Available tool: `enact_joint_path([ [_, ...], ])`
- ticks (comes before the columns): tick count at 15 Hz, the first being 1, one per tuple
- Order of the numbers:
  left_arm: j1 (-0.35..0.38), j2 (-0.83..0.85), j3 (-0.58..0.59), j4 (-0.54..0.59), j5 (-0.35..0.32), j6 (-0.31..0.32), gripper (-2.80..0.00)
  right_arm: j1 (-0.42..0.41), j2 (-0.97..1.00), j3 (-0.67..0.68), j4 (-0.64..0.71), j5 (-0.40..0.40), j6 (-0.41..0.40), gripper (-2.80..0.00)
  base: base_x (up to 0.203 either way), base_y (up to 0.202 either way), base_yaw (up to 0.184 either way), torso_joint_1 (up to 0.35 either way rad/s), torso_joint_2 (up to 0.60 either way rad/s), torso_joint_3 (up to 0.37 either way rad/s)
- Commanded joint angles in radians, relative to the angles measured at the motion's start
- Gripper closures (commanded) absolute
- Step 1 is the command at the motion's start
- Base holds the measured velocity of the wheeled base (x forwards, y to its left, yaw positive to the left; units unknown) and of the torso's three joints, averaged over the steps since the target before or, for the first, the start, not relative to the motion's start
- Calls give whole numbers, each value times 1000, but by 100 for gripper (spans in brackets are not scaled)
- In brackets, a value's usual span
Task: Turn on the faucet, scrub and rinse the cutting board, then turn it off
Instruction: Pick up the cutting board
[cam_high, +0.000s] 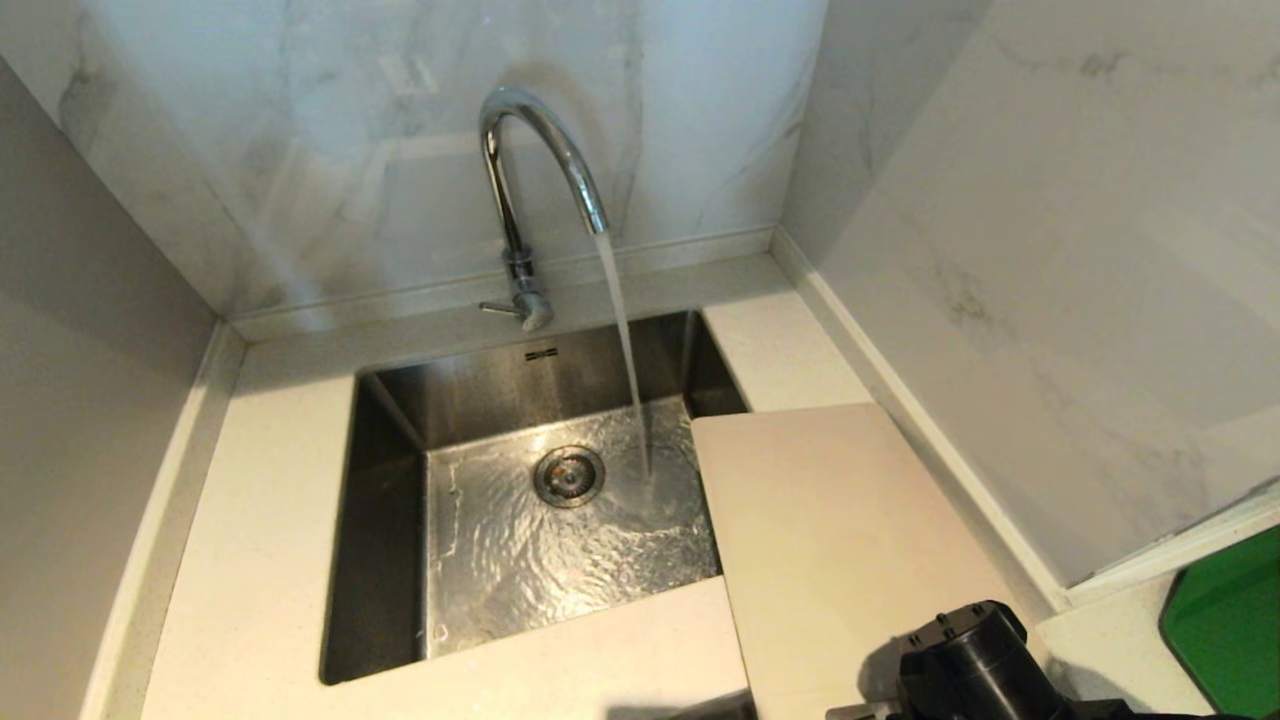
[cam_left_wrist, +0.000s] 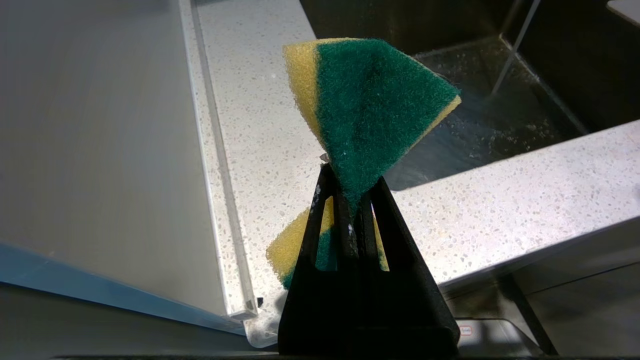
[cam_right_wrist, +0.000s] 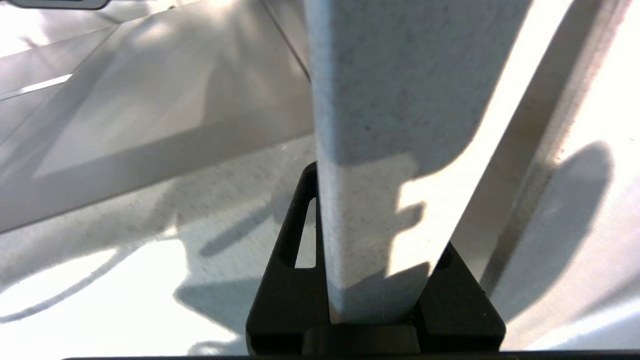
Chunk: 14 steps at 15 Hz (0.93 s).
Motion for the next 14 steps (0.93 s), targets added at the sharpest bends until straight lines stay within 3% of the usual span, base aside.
enact_joint_path([
  [1, 0, 0, 2, 0, 0, 0, 0, 0, -79, -3, 22, -2, -8, 0, 0, 0, 0, 0, 0, 0],
  [6, 0, -1, 1, 0, 0, 0, 0, 0, -139, -6, 33, -6, -17, 0, 0, 0, 0, 0, 0, 0],
  [14, 0, -2, 0, 0, 0, 0, 0, -11, -238, -27, 28, -9, -116, 0, 0, 0, 0, 0, 0, 0],
])
